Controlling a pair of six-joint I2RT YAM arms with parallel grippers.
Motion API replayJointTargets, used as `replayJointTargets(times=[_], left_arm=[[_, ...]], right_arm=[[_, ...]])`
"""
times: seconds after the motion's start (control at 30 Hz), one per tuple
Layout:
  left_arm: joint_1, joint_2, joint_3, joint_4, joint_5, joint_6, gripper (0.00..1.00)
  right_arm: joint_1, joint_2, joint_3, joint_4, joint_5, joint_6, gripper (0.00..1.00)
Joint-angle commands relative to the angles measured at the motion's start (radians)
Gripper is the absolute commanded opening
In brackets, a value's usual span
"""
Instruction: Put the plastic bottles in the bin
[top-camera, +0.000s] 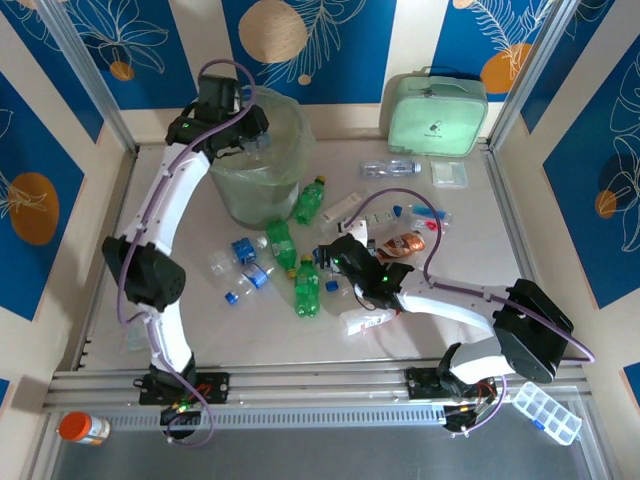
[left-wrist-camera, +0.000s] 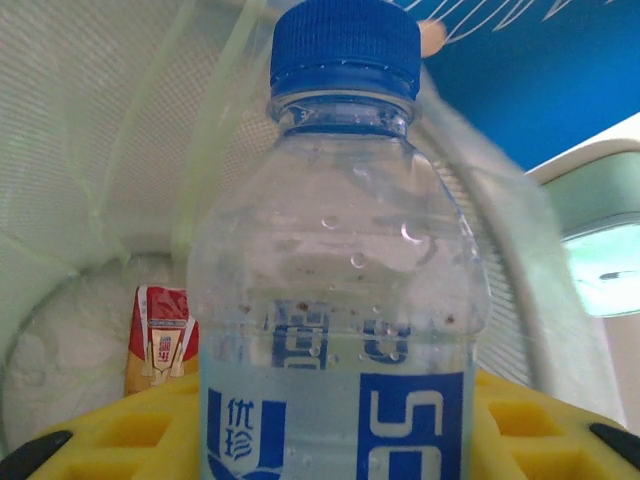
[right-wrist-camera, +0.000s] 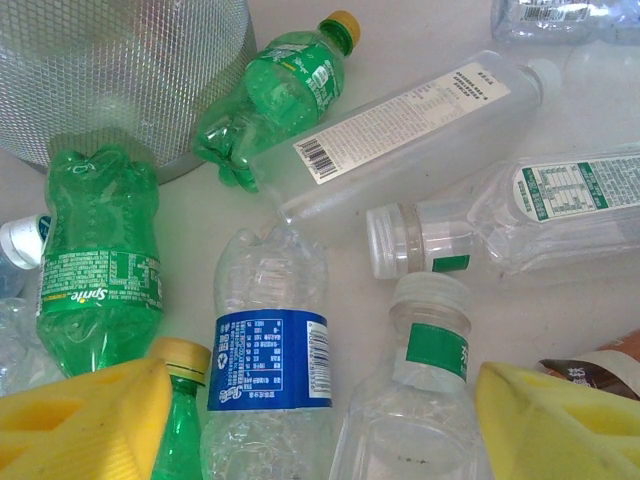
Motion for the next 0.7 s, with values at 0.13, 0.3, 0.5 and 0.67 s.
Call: replayJointTargets(times=[0.13, 0.3, 0.5, 0.67], left_arm=[[0.011, 0.186, 0.157, -0.121, 0.074, 0.002, 0.27], [0.012, 0.263, 0.156, -0.131, 0.069, 0.019, 0.31], [0.011, 0.342, 0.175, -0.145, 0.089, 0.038, 0.42], [0.011, 0.366, 0.167, -0.153, 0.084, 0.062, 0.58]], right_arm=[[0.029, 0.035, 0.056, 0.011, 0.050, -0.025, 0.80], [0.032, 0.040, 0.059, 0.012, 0.052, -0.025, 0.80], [0.044, 0.048, 0.067, 0.008, 0.067, -0.034, 0.80], [0.049, 0.048, 0.071, 0.009, 0.071, -0.041, 0.80]])
